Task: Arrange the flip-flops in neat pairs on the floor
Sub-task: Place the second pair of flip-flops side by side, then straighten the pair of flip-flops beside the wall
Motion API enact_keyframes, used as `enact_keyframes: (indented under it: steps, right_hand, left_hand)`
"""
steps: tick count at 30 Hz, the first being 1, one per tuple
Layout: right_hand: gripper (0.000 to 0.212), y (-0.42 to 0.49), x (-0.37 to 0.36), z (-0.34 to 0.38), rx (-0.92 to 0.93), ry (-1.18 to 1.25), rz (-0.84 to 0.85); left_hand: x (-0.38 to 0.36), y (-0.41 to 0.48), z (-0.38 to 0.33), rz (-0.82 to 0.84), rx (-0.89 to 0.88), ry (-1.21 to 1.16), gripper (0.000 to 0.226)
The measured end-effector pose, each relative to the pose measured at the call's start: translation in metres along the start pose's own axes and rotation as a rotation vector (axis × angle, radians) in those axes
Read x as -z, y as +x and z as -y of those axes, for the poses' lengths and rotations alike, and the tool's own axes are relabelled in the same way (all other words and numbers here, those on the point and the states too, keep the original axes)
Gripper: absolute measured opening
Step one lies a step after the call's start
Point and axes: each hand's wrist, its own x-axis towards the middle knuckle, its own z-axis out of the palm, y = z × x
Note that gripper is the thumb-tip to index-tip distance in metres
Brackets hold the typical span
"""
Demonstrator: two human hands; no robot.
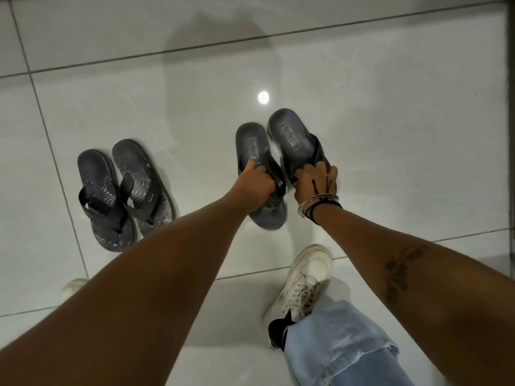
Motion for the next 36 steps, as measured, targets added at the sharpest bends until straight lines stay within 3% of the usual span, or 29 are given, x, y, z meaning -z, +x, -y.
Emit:
enact_keyframes:
  steps: [4, 8, 10, 13, 16, 18, 25, 33, 36]
  right_hand:
    - [0.022, -0.014, 0.008, 0.039, 0.048, 0.062, -0.186]
    - [0.055, -0.023, 0.014, 0.113, 0.324, 0.159, -0.127]
    - [0.065, -0.015, 0.007, 0.156, 0.383, 0.187, -0.007]
    - [0.076, 0.01, -0.013, 0.206, 0.342, 0.207, 0.159]
    - [0.082, 0.034, -0.04, 0.235, 0.265, 0.119, 0.246]
    - [0.083, 0.038, -0.053, 0.24, 0.204, 0.045, 0.261]
    - [0.092, 0.036, -0.065, 0.236, 0.191, -0.057, 0.214]
    - [0.095, 0.042, -0.052, 0.277, -0.032, 0.168, 0.236]
    - [0.097, 0.052, -0.047, 0.302, -0.019, 0.206, 0.223]
  left_hand:
    - [-0.013, -0.031, 0.011, -0.29, 0.092, -0.187, 0.011]
    - [-0.034, -0.088, 0.057, -0.535, 0.687, -0.505, 0.02]
    - [-0.053, -0.122, 0.098, -0.51, 1.013, -0.555, 0.027]
    - [-0.079, -0.164, 0.146, -0.215, 1.271, -0.545, 0.043]
    - [-0.102, -0.185, 0.17, -0.001, 1.298, -0.647, 0.032]
    - [-0.109, -0.187, 0.175, 0.048, 1.279, -0.728, 0.018]
    - [-0.118, -0.185, 0.192, -0.042, 1.256, -0.789, 0.002]
    - [-0.102, -0.23, 0.283, -0.053, 1.291, -0.766, 0.01]
    - [-0.095, -0.241, 0.329, -0.047, 1.298, -0.718, 0.017]
